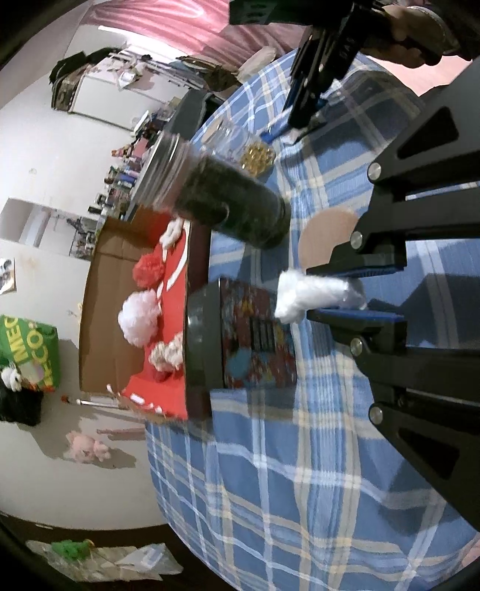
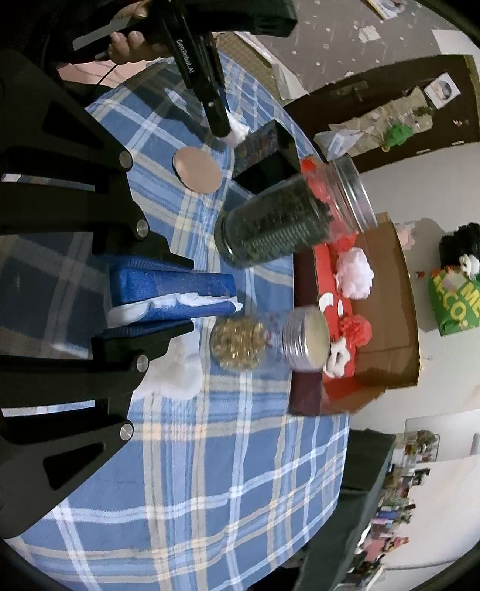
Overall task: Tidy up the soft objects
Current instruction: 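Carry the white cloth with the left tool while the right tool carries the blue towel toward the box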
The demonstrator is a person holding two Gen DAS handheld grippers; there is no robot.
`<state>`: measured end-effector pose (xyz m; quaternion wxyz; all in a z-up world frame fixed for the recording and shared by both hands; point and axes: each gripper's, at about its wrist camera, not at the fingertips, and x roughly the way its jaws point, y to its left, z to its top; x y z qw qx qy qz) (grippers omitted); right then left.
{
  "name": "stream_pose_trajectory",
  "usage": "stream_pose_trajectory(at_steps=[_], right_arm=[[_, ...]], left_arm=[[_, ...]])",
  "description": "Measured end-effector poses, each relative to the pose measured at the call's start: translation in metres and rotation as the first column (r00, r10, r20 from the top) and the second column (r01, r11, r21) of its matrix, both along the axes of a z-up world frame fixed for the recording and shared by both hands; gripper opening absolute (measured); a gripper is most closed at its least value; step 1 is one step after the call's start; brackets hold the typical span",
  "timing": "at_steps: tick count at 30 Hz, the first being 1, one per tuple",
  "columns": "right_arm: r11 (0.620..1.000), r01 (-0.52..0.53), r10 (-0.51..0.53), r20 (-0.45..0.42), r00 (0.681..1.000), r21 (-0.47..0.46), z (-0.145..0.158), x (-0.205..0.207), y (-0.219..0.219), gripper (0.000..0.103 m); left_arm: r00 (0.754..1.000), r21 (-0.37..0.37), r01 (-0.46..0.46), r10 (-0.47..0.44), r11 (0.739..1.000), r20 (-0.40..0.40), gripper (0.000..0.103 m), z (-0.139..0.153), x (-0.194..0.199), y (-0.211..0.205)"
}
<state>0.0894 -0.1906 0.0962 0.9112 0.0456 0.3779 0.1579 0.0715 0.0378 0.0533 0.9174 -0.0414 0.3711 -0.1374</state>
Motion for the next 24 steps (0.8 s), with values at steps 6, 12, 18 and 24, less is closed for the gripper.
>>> stream_pose_trajectory(at_steps=[6,12,18,24], right_arm=[[0.999,0.03,-0.03,-0.015,0.999,0.014,0.003,-0.001,-0.018,0.024],[0.998,0.057,-0.057,-0.022,0.998,0.009,0.005,0.003,-0.032,0.024],[0.997,0.081,-0.081,-0.032,0.996,0.003,0.006,0.012,-0.044,0.024],[0.996,0.087,-0.087,-0.035,0.996,-0.001,0.009,0.028,-0.052,0.024]], left_arm=[[0.998,-0.013,-0.052,0.051,0.999,-0.025,0.015,-0.001,0.004,0.026],[0.995,-0.023,-0.089,0.088,0.996,-0.047,0.015,-0.001,0.011,0.047],[0.992,0.005,-0.112,0.113,0.994,-0.058,0.015,-0.002,0.023,0.059],[0.991,0.026,-0.118,0.119,0.993,-0.065,0.015,-0.002,0.037,0.067]])
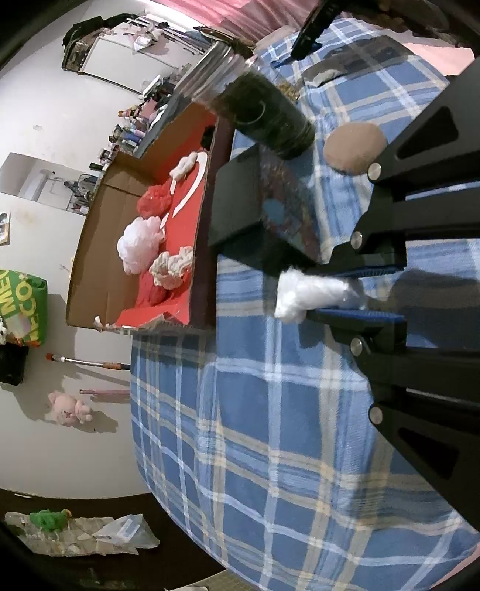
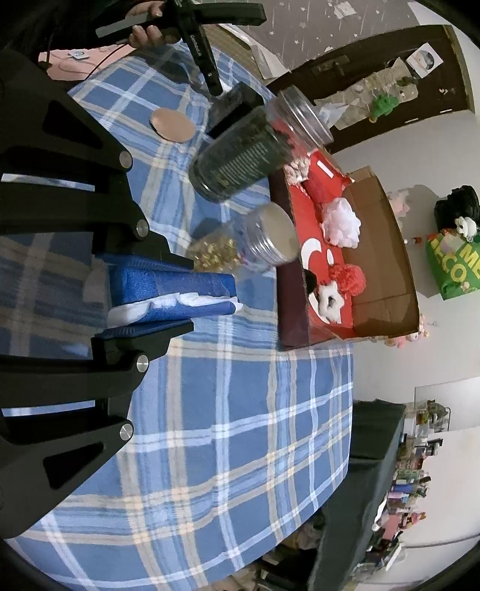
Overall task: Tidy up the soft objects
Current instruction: 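Carry the white cloth with the left tool while the right tool carries the blue towel toward the box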
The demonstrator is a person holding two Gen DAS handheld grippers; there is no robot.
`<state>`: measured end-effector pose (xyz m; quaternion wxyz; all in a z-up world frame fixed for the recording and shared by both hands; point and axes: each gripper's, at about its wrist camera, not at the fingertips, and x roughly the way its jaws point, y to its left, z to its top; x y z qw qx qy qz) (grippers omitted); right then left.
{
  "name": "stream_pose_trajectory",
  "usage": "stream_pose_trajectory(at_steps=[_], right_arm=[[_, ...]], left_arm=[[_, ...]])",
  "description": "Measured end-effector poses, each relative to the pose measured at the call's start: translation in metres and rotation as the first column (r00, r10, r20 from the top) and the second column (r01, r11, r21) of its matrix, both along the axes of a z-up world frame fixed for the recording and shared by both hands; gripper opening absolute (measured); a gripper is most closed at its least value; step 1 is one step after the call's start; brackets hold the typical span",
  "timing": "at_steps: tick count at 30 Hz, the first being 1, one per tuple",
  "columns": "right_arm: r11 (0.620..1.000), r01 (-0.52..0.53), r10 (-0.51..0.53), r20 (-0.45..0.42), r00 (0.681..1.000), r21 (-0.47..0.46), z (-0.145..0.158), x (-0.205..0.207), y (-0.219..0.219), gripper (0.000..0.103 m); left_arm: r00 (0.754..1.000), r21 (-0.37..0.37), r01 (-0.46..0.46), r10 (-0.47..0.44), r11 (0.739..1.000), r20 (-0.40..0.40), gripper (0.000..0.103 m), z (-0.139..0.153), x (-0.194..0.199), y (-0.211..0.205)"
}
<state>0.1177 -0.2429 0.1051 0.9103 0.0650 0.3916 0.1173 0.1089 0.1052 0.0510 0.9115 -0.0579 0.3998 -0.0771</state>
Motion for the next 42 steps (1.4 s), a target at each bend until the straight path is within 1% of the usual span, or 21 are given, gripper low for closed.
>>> stream_pose_trajectory(at_steps=[4,8,14,17,20,26,33,38,42], right_arm=[[1.0,-0.004,0.004,-0.005,1.0,-0.006,0.002,0.013,-0.004,0.024],[0.999,-0.032,0.032,-0.016,0.999,0.023,0.003,0.029,-0.009,0.024],[0.995,-0.09,0.091,-0.024,0.996,0.047,0.003,0.052,-0.016,0.024],[0.989,-0.112,0.115,-0.029,0.993,0.092,0.002,0.061,-0.022,0.024],[0.982,-0.152,0.155,-0.02,0.988,0.115,0.005,0.069,-0.025,0.024],[0.968,-0.234,0.236,-0.008,0.972,0.093,0.009,0.082,-0.02,0.024],[0.943,-0.311,0.314,-0.005,0.949,0.12,0.009,0.096,-0.015,0.024],[0.924,-0.349,0.352,0.008,0.936,0.155,0.011,0.104,-0.014,0.024],[0.916,-0.367,0.37,0.007,0.929,0.161,0.014,0.11,-0.012,0.024]], left_arm=[[1.0,0.009,0.018,-0.018,1.0,-0.004,0.015,0.0,0.012,0.004],[0.999,0.023,0.053,-0.053,0.998,0.005,0.015,0.002,0.025,0.006],[0.991,0.004,0.133,-0.133,0.991,0.012,0.015,0.005,0.044,0.01],[0.987,-0.005,0.16,-0.16,0.987,0.009,0.015,0.004,0.05,0.013],[0.983,-0.015,0.186,-0.186,0.982,0.004,0.015,0.004,0.056,0.015],[0.969,-0.032,0.246,-0.246,0.969,0.017,0.015,0.009,0.065,0.017],[0.95,-0.027,0.312,-0.311,0.95,0.027,0.015,0.014,0.075,0.015],[0.938,-0.016,0.346,-0.345,0.938,0.038,0.015,0.021,0.082,0.014],[0.926,-0.026,0.377,-0.375,0.926,0.051,0.015,0.028,0.087,0.013]])
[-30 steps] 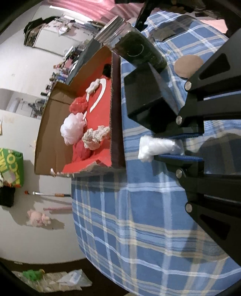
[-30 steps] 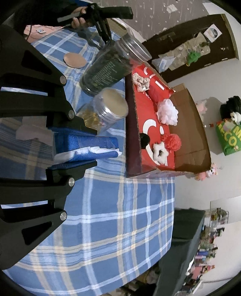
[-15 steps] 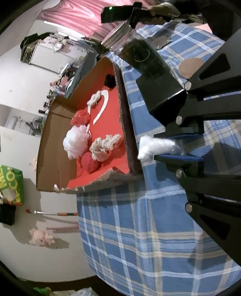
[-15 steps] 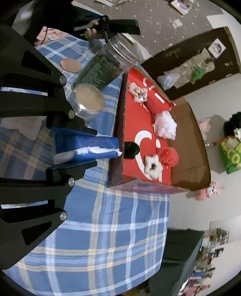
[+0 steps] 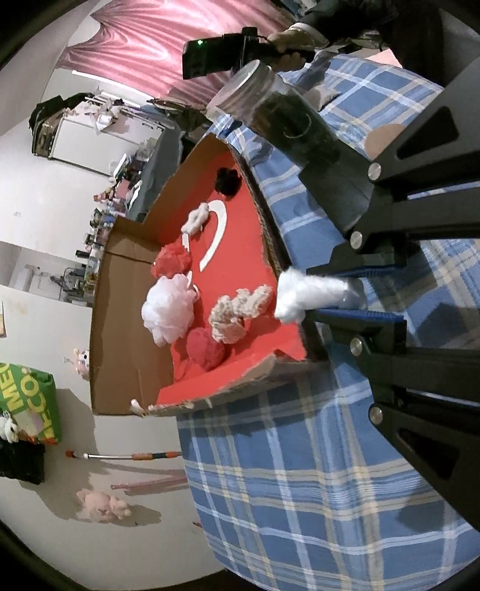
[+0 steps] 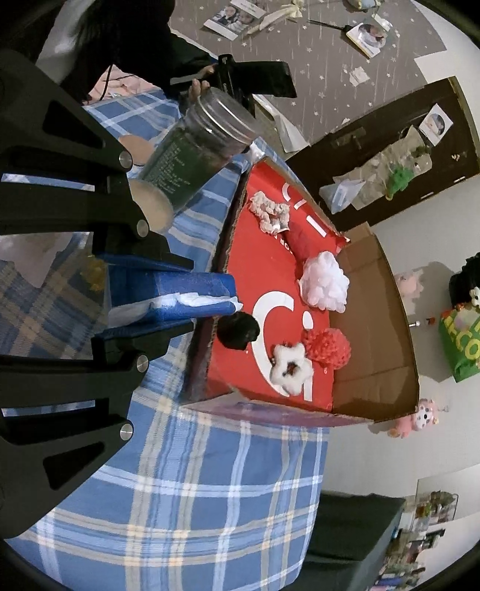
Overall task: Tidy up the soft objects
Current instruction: 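Carry the white cloth with the left tool while the right tool carries the blue towel toward the box, then open both tools to drop the white cloth and blue towel into the box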
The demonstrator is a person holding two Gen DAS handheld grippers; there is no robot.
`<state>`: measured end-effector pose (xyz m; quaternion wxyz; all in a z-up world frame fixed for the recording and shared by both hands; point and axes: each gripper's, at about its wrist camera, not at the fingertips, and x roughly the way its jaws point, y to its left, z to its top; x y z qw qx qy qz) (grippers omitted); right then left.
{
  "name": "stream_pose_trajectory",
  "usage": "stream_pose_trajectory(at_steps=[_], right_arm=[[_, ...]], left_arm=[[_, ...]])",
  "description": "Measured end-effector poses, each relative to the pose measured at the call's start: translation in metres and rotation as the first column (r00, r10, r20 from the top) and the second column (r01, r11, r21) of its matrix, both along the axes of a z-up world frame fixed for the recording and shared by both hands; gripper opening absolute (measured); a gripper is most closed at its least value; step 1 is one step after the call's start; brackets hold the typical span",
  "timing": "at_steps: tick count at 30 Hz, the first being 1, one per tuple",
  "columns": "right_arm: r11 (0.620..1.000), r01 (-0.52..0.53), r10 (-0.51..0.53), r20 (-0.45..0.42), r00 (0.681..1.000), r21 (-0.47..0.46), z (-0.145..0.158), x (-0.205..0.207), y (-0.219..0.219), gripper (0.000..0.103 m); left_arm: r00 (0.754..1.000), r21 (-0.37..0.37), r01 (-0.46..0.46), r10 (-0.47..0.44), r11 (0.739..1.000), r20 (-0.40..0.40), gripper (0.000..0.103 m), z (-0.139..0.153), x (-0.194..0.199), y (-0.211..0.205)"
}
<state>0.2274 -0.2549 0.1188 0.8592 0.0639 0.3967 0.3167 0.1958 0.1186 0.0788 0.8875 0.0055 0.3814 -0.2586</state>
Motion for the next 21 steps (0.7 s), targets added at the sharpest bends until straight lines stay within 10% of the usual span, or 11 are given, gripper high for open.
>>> stream_pose_trajectory(at_steps=[21], right_arm=[[0.987,-0.115,0.109,-0.065,0.992,-0.108,0.025,0.078,0.065,0.024]], left_arm=[[0.993,0.088,0.121,-0.119,0.989,-0.027,0.015,0.033,0.06,-0.072]])
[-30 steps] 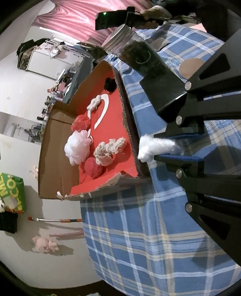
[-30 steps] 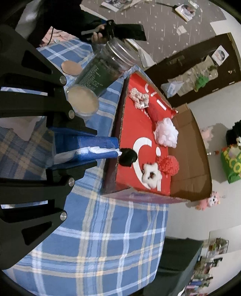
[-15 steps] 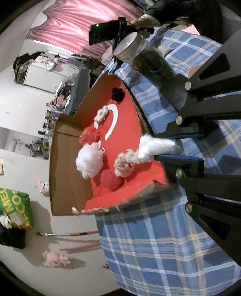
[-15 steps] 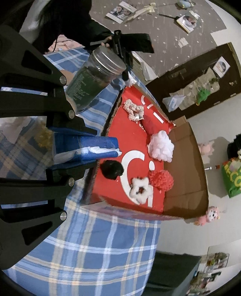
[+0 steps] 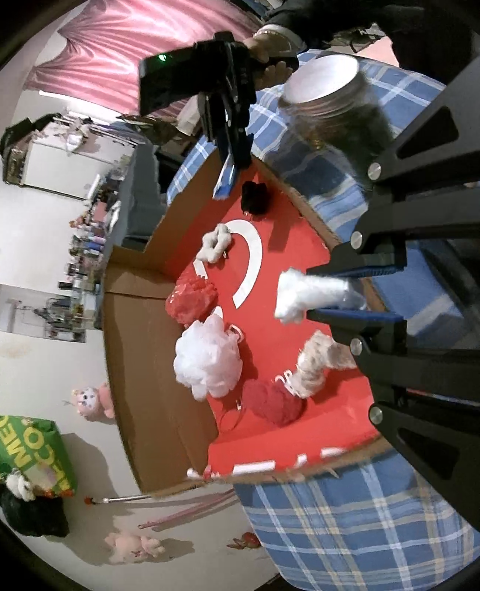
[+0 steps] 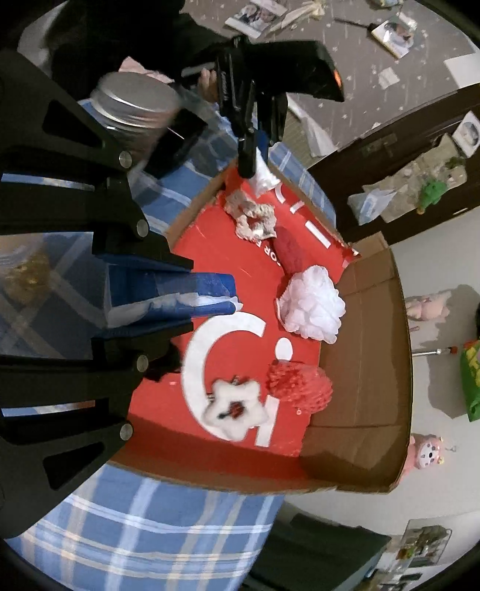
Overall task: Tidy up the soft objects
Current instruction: 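Open both tools to drop the white cloth and blue towel into the box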
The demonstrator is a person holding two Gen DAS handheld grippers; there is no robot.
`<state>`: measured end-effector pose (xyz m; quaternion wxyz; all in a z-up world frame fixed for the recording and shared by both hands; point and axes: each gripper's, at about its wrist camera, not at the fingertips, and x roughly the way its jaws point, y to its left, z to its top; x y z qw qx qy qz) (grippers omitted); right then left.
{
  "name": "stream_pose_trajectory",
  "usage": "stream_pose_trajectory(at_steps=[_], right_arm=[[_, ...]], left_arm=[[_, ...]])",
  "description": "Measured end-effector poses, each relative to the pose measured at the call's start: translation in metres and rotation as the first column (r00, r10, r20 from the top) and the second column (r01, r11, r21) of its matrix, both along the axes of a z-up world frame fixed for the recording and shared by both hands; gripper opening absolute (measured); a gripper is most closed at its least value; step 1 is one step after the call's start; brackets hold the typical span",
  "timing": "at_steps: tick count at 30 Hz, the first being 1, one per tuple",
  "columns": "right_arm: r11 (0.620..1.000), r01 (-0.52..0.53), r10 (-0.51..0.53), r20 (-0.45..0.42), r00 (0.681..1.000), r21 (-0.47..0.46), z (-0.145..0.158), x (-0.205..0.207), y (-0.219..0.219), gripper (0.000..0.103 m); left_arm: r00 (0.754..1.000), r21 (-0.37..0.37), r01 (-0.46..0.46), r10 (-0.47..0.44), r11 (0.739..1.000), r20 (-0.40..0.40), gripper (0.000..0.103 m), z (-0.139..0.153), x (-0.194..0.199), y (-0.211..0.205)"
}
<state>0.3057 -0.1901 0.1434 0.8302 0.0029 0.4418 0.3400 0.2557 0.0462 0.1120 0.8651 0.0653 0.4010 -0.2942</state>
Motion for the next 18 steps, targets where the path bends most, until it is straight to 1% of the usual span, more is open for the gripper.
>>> stream_pose_trajectory(at_steps=[6,11,13,18], right_arm=[[0.996,0.035,-0.04,-0.062,0.997,-0.085,-0.002,0.042,0.023,0.024],[0.984,0.053,-0.072,-0.109,0.991,-0.168,-0.015,0.077,0.044,0.024],[0.982,0.062,-0.086,-0.127,0.988,-0.179,-0.02,0.086,0.047,0.024],[0.967,0.068,-0.11,-0.163,0.981,-0.245,-0.038,0.106,0.054,0.024]], left_arm=[[0.998,0.073,-0.023,0.028,0.997,-0.063,0.015,-0.005,0.03,-0.031],[0.991,0.125,-0.058,0.073,0.99,-0.114,0.016,-0.013,0.065,-0.05],[0.988,0.148,-0.061,0.081,0.987,-0.132,0.016,-0.018,0.077,-0.057],[0.978,0.214,-0.091,0.128,0.973,-0.165,0.017,-0.035,0.106,-0.066]])
